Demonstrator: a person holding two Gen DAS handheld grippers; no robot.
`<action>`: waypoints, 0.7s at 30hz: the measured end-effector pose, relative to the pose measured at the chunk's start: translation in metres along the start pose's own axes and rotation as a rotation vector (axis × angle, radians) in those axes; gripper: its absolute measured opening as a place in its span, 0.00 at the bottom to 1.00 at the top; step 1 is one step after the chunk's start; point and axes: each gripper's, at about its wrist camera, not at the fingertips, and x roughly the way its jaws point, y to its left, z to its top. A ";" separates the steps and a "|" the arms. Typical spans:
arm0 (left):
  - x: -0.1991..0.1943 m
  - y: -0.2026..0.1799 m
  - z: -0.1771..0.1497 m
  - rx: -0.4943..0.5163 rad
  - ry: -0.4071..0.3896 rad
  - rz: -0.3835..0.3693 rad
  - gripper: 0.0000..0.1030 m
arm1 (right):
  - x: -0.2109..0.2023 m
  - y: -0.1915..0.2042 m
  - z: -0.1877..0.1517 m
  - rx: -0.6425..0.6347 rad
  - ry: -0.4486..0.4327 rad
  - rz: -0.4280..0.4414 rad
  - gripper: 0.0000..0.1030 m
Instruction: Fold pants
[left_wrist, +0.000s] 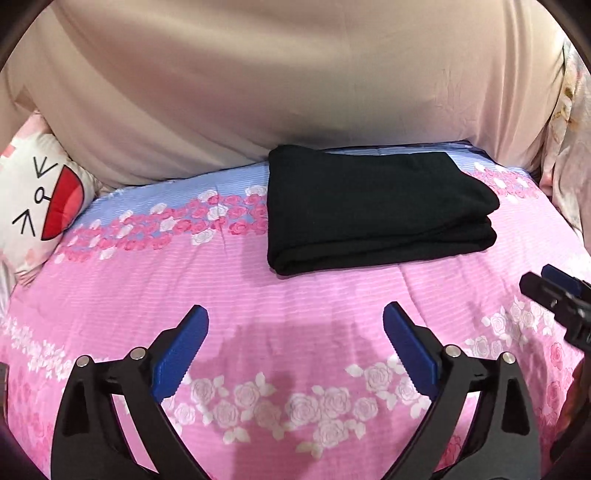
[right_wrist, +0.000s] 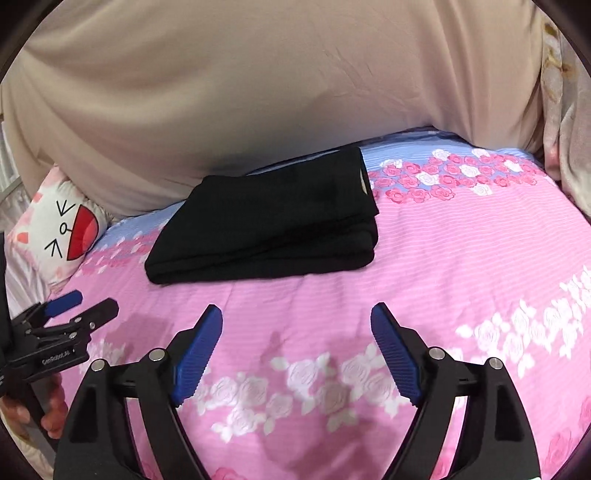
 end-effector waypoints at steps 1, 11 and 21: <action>-0.006 -0.002 -0.004 -0.004 -0.001 0.002 0.91 | -0.006 0.004 -0.007 0.000 -0.006 -0.009 0.78; -0.009 -0.013 -0.034 -0.063 -0.035 -0.001 0.91 | -0.028 -0.007 -0.029 0.017 -0.103 -0.104 0.80; 0.001 -0.023 -0.050 -0.057 -0.045 0.038 0.91 | -0.016 0.006 -0.035 -0.076 -0.072 -0.197 0.81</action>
